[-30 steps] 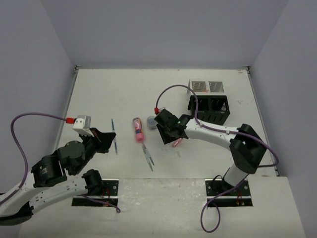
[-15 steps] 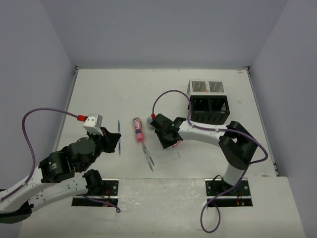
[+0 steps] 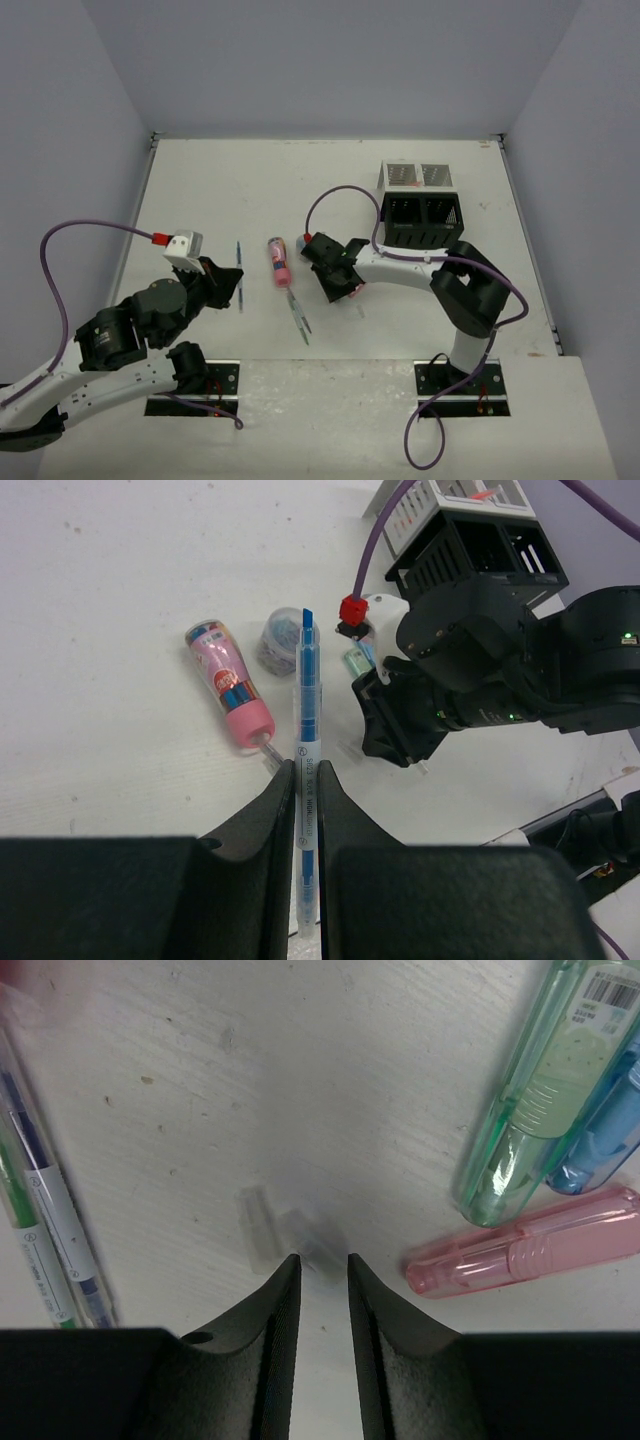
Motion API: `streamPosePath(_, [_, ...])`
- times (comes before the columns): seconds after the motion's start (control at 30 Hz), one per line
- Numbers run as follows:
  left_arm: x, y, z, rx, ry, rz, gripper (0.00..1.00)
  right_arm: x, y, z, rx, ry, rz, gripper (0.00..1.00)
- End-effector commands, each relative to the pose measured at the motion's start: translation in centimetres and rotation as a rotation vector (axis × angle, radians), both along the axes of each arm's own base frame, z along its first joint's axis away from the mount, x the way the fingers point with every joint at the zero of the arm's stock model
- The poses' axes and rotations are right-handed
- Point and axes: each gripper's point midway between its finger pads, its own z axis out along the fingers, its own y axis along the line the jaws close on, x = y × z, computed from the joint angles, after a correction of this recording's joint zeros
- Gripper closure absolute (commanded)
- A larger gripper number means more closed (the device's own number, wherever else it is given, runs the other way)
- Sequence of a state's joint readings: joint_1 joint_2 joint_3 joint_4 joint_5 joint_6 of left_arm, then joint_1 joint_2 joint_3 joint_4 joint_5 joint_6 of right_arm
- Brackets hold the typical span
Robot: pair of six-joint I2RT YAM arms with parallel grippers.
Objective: Sort the stationery into containers
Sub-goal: Close the pen cap on the pen.
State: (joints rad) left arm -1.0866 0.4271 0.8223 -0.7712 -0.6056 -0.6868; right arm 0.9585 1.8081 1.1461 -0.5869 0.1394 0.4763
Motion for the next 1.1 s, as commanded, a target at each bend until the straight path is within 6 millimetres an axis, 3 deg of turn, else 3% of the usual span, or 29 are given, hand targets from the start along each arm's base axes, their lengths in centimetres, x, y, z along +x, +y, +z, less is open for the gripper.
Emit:
streamPosePath(0.0, [0.1,-0.3,0.6,-0.007,-0.03,-0.018,1.0,0.8,1.7,0.4,0.035,-0.021,0.013,0.73])
streamPosePath(0.17, [0.1,-0.3,0.7,-0.009,-0.032,-0.019,1.0,0.9,1.6,0.0,0.025,-0.023,0.011,0.74])
streamPosePath(0.43, [0.0,-0.1,0.8,-0.017,-0.035,-0.018,1.0,1.0,1.5,-0.1,0.013,-0.025,0.007,0.84])
streamPosePath(0.67, [0.1,-0.5,0.5,-0.005,-0.025,-0.021,1.0,1.4,1.7,3.4,0.103,-0.095,-0.024,0.98])
streamPosePath(0.8, [0.2,-1.5,0.4,-0.031,-0.009,-0.038,1.0,1.6,2.1,8.6,0.252,-0.185,-0.043,1.0])
streamPosePath(0.87, [0.0,-3.5,0.0,-0.065,0.0,-0.1,1.0,1.7,2.4,13.0,0.389,-0.257,-0.069,1.0])
streamPosePath(0.9, [-0.3,-5.5,-0.4,-0.095,0.005,-0.167,1.0,1.7,2.3,14.4,0.448,-0.282,-0.104,1.0])
streamPosePath(0.93, [-0.6,-6.9,-0.4,-0.117,-0.003,-0.226,1.0,1.5,1.6,17.4,0.543,-0.333,-0.138,1.0])
streamPosePath(1.0, [-1.7,-9.9,1.2,-0.221,-0.052,-0.367,1.0,0.9,0.7,21.2,0.699,-0.382,-0.209,1.0])
streamPosePath(1.03, [-1.9,-10.4,0.6,-0.234,-0.054,-0.392,1.0,0.4,0.4,23.4,0.804,-0.406,-0.226,1.0])
streamPosePath(1.07, [-3.0,-12.0,2.7,-0.348,-0.116,-0.489,1.0,-0.3,0.2,26.8,0.968,-0.445,-0.235,1.0])
